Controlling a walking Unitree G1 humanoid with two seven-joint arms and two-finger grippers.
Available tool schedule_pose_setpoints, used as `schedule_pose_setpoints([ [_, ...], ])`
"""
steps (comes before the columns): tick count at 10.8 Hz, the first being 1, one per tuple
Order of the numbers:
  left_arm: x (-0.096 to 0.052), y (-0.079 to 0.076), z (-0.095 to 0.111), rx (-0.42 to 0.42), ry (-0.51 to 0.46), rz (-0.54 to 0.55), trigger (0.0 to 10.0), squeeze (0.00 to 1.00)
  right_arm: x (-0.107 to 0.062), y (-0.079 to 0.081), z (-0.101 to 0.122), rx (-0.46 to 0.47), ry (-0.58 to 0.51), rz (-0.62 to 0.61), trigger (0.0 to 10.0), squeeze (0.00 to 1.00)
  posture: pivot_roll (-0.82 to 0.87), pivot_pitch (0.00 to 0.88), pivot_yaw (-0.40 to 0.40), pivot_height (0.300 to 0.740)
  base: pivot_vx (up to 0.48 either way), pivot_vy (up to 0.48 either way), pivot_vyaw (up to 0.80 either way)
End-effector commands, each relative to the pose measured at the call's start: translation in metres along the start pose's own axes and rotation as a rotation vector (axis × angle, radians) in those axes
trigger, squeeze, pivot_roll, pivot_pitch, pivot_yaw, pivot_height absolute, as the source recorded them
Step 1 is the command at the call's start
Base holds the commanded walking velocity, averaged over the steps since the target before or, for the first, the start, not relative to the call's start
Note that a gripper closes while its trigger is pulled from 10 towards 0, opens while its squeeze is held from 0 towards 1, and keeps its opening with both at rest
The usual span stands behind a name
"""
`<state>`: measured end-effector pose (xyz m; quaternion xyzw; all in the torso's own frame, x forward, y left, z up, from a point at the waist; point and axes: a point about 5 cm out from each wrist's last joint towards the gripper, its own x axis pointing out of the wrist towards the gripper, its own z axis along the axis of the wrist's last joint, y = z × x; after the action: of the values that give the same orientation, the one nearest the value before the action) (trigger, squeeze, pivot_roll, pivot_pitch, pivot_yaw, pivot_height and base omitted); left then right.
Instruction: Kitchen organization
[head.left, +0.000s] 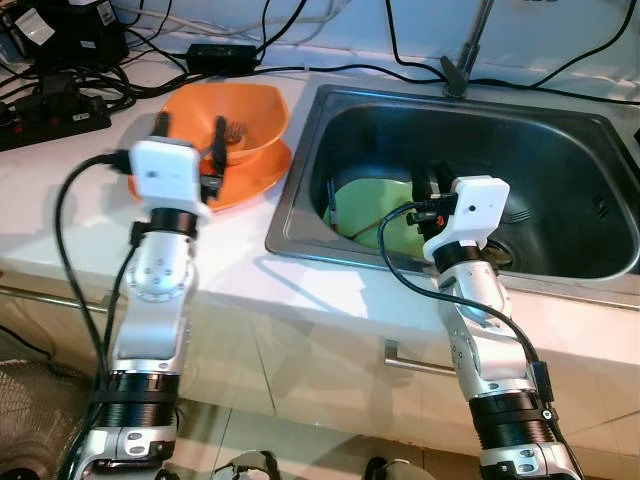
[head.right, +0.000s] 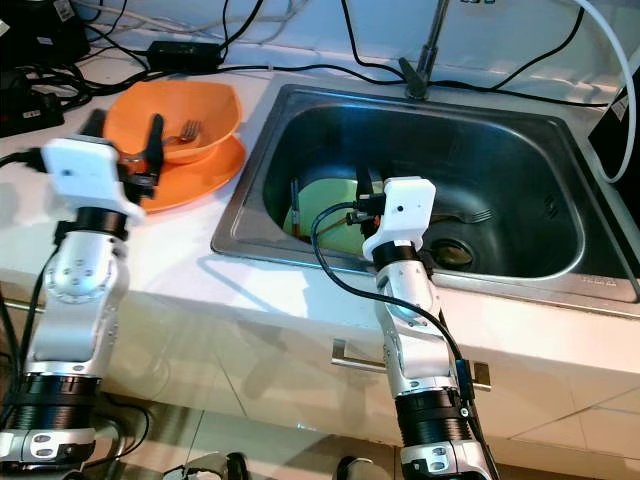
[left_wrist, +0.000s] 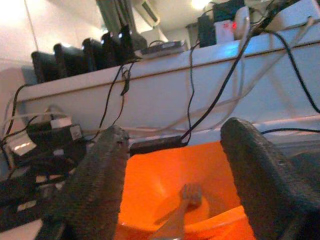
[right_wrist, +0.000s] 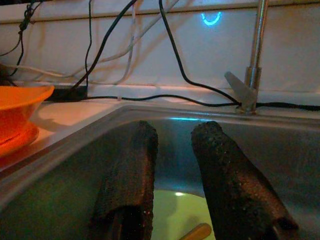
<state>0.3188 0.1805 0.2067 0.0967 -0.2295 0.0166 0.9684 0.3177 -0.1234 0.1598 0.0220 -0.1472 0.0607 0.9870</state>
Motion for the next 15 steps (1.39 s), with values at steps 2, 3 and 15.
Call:
schedule_pose_setpoints([
  [2,-0.001,0.006,-0.005,0.020,0.016,0.012,10.0,0.00,0.001,0.000,-0.002,0.001,0.013,-0.002,10.0,0.00,0.06,0.083,-0.006,0.740,0.000,0.000,0.00],
  [3,-0.002,0.008,-0.006,0.021,0.022,0.016,10.0,0.00,0.001,0.000,-0.002,0.001,0.013,-0.002,10.0,0.00,0.06,0.082,-0.006,0.740,0.000,0.000,0.00],
  [15,0.006,0.002,-0.036,-0.059,0.166,-0.006,0.0,0.00,0.001,0.001,-0.004,-0.001,0.019,-0.012,10.0,0.00,0.05,0.091,0.003,0.740,0.000,0.000,0.00],
])
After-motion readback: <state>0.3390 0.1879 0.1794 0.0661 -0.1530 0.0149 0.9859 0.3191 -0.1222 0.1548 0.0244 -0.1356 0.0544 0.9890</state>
